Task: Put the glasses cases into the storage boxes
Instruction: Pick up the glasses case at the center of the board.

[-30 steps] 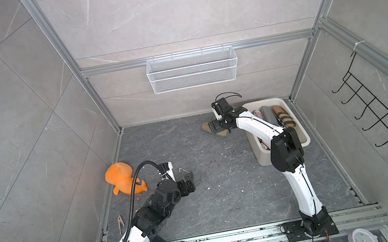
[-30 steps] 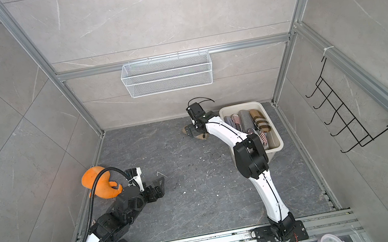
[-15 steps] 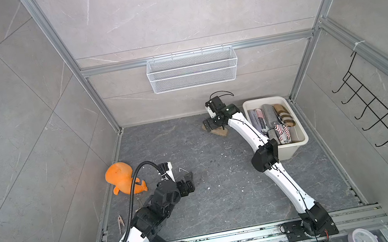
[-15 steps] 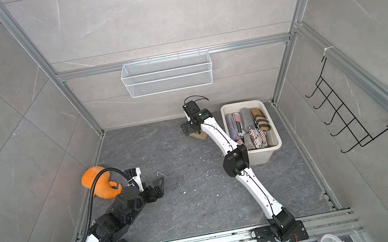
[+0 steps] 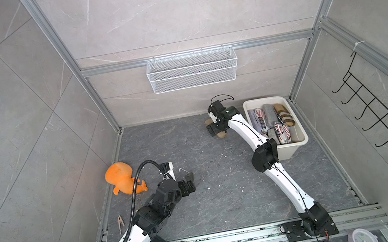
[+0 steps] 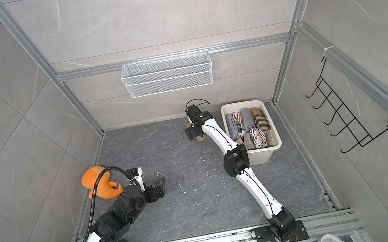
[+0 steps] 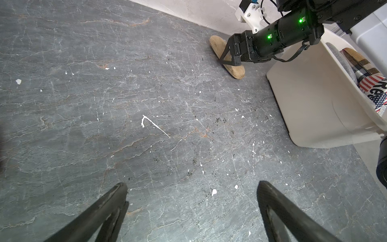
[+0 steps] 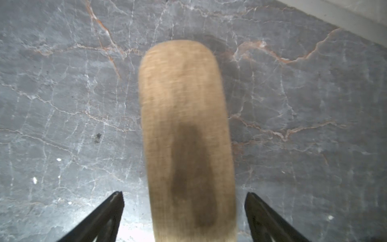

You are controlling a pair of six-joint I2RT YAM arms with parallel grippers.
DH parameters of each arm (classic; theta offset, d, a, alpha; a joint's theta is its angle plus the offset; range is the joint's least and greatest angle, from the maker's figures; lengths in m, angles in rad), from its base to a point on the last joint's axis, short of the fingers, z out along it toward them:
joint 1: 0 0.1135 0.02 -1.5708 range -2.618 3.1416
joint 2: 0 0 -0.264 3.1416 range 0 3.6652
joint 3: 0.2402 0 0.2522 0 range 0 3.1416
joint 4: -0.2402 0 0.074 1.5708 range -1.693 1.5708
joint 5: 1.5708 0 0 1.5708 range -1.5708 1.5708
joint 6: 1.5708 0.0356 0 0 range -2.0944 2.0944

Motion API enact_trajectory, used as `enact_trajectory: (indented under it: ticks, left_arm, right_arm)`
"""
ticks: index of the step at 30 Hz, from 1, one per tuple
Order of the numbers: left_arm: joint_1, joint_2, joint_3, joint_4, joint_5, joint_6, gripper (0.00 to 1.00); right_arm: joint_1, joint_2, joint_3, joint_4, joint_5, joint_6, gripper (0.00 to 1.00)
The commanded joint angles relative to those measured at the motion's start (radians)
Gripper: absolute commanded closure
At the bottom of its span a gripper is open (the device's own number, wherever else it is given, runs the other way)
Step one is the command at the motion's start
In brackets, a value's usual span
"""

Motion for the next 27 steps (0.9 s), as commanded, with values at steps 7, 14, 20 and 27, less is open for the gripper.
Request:
enact_trajectory:
  ticks: [7,14,20,27]
  left_arm:
    - [0.007,-0.005,0.041,0.002,-0.016,0.02,0.01]
    - [0.006,-0.014,0.038,-0.01,-0.019,0.018,0.01]
    - [0.006,-0.024,0.037,-0.009,-0.028,0.024,0.01]
    - [0.007,-0.014,0.043,0.017,-0.01,0.034,0.01]
  right_arm:
    - [0.012,0.02,-0.054,0.006,0.099,0.009,0.09]
    - [0.016,0.03,-0.031,-0.006,0.082,0.036,0.33]
    - [0.043,0.005,0.071,-0.056,0.092,0.027,0.38]
    - [0.067,-0.097,0.159,-0.202,0.087,-0.026,0.39]
